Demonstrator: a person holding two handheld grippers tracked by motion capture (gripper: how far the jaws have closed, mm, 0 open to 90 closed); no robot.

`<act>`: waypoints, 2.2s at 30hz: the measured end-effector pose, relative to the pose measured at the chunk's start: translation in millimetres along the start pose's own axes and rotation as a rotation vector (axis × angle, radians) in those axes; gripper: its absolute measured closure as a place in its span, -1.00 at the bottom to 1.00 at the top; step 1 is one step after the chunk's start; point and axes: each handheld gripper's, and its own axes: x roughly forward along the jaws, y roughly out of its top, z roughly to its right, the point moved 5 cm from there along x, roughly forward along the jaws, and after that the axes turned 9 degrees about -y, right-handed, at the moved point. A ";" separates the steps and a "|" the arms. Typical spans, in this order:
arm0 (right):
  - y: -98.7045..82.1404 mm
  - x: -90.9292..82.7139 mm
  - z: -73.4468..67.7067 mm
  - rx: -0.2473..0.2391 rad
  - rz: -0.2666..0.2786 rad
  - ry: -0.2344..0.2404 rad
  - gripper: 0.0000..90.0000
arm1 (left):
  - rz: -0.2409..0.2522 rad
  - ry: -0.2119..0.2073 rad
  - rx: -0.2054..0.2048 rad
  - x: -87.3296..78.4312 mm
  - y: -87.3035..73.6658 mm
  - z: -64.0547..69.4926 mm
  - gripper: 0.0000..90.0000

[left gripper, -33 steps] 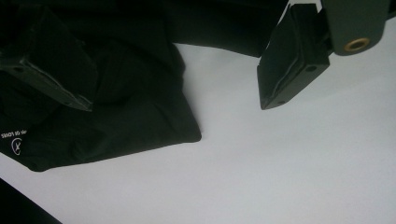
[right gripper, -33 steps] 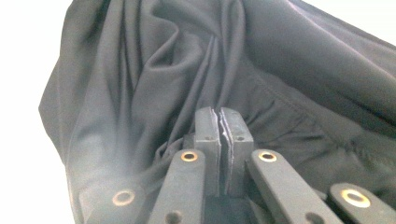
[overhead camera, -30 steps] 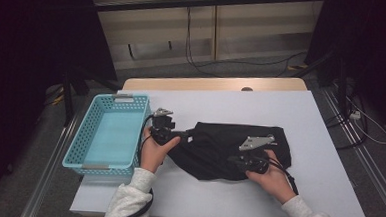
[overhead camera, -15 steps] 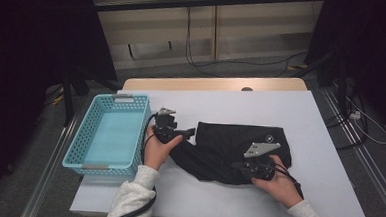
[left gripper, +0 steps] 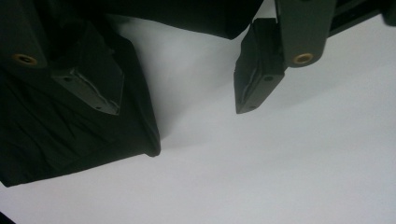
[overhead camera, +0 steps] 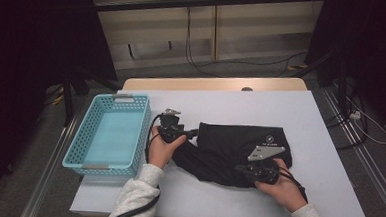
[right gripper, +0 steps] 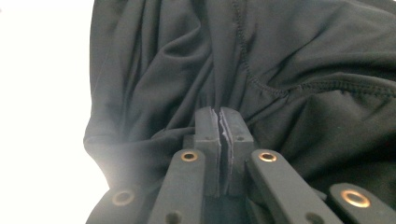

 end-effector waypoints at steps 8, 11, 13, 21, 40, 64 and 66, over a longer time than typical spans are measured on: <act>0.0 1.1 -0.7 -0.003 0.002 -0.003 0.93 | -0.053 -0.041 0.008 15.1 -9.2 7.3 -0.23; 0.2 1.4 -0.8 -0.004 0.002 -0.003 0.93 | -0.072 -0.045 0.022 18.4 -11.3 11.2 -0.22; 0.3 1.4 -0.9 -0.008 0.000 -0.006 0.93 | -0.070 -0.028 0.038 19.8 -11.9 12.2 -0.17; 0.5 2.3 -0.8 -0.010 0.001 -0.005 0.93 | -0.083 -0.065 0.052 26.0 -13.3 24.6 0.04; 1.2 3.3 -1.4 -0.010 0.006 -0.004 0.93 | -0.073 -0.077 0.054 26.0 -7.6 35.8 0.97; 21.7 -8.5 34.3 0.088 0.117 -0.123 0.33 | 0.041 0.065 -0.002 -6.7 -1.3 -6.0 -0.22; 21.9 -14.3 51.7 0.123 0.130 -0.184 0.18 | 0.038 0.067 -0.002 -6.5 -2.3 -6.4 -0.30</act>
